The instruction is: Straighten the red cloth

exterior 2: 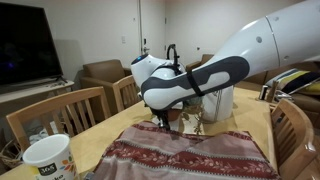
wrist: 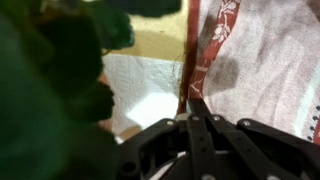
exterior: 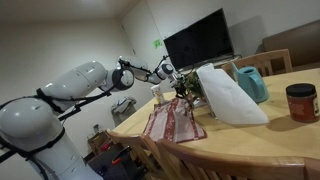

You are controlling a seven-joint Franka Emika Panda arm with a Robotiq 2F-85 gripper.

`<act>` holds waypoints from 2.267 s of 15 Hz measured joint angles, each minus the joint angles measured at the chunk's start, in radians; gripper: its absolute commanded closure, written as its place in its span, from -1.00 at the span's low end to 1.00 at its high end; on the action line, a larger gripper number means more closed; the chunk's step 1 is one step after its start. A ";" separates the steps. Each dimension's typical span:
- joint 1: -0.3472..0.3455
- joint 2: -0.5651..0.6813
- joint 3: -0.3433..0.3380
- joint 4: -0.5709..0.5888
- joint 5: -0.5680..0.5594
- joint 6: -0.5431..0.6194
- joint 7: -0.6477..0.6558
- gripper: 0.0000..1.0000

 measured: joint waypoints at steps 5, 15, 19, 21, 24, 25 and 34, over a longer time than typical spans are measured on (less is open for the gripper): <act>0.016 -0.015 0.049 0.019 0.010 -0.003 -0.001 1.00; 0.035 -0.086 0.191 0.017 0.083 -0.335 -0.020 0.98; 0.034 -0.086 0.196 0.013 0.084 -0.363 -0.020 0.98; 0.033 -0.086 0.196 0.012 0.084 -0.363 -0.020 0.98; 0.033 -0.086 0.196 0.012 0.084 -0.363 -0.020 0.98; 0.033 -0.086 0.196 0.012 0.085 -0.363 -0.020 1.00; 0.032 -0.079 0.188 -0.030 0.080 -0.356 0.006 1.00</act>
